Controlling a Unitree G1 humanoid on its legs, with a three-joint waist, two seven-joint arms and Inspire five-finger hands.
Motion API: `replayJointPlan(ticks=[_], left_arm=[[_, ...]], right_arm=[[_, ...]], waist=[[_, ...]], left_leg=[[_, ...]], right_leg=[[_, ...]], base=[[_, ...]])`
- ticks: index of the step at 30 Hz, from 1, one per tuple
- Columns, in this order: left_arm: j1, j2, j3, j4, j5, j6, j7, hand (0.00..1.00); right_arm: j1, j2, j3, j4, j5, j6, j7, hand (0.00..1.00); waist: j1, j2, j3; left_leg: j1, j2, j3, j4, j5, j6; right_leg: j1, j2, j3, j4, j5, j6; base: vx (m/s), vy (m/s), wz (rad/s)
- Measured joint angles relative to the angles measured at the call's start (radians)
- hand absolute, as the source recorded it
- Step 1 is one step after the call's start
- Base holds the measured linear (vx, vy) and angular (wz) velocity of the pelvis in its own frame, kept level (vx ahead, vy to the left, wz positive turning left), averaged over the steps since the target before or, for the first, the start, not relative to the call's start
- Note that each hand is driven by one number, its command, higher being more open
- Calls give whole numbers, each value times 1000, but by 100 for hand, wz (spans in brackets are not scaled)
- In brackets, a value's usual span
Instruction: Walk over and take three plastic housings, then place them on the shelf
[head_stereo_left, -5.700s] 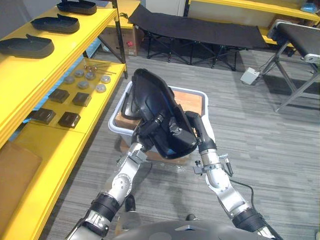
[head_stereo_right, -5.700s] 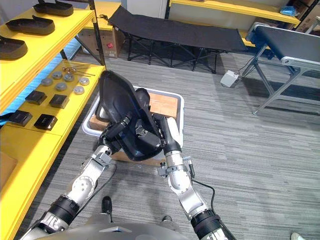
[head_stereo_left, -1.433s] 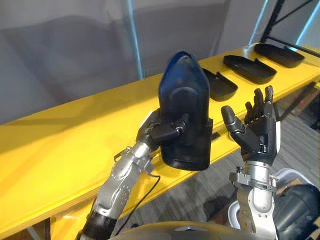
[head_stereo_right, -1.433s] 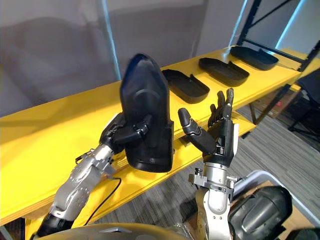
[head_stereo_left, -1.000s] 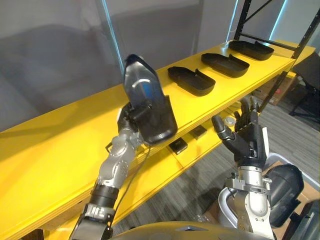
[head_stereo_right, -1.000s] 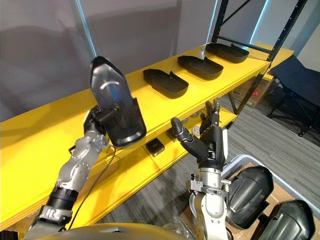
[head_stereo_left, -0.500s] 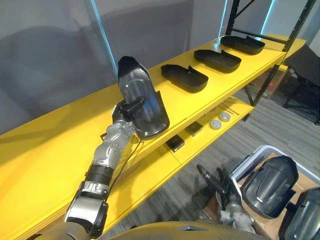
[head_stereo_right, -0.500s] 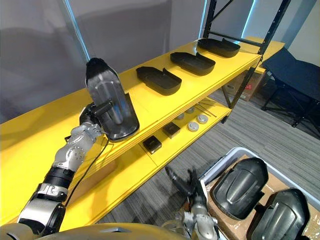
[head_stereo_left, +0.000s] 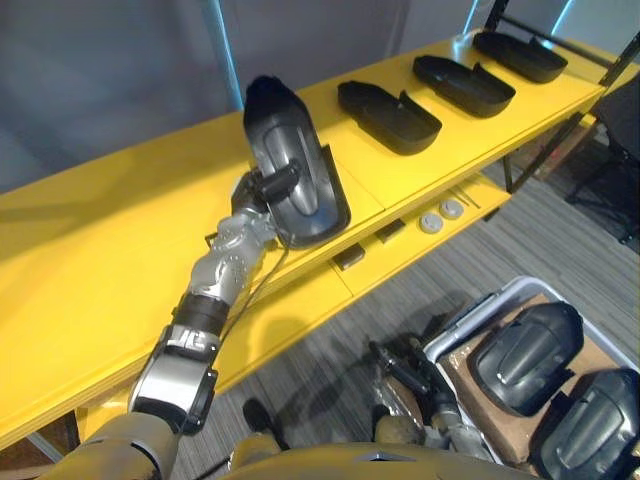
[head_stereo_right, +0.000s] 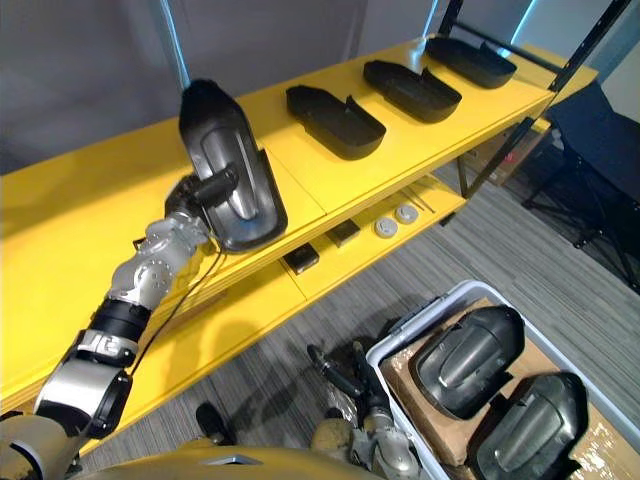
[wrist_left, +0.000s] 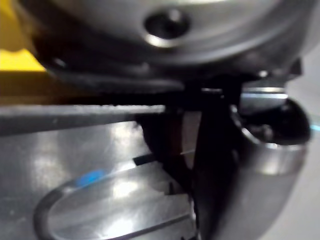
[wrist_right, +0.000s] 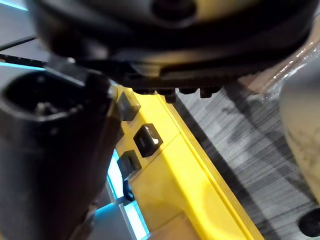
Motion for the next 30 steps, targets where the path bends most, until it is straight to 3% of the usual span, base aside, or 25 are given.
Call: replayJointPlan(ticks=[9,15,16,21,30], left_arm=[[-90,23,0,56,-17,-24,63,0],[-121,56,4,71,-18,8,62,0],[-123,57,4,72,-18,10,62,100],[-172,69,3,112,-13,16,64,100],[-208,71,22,120,-13,-15,97,100]], right_arm=[[-6,-5,60,-2,30,-3,-2,100],[-11,-9,67,-4,39,-3,-1,100],[-11,-9,67,-3,45,-3,-1,100],[-33,-14,64,32,148,-10,2,100],[-71,-4,15,120,194,-29,22,100]], waist=[[2,-3,42],[3,-8,54],[3,-8,56],[3,-12,75],[5,-24,110]], left_leg=[[4,0,2,0,3,0],[6,12,10,0,-1,-5],[6,13,10,0,0,-6],[7,14,11,1,1,-7],[10,15,23,1,1,-8]], right_leg=[[3,4,16,2,-1,-3],[-4,16,31,2,-7,-13],[-4,17,31,2,-8,-13],[-6,18,36,4,-8,-13],[-11,19,49,3,-8,-13]], base=[[41,-5,1],[7,-11,-6],[0,0,0],[9,-2,-2],[23,-6,-4]])
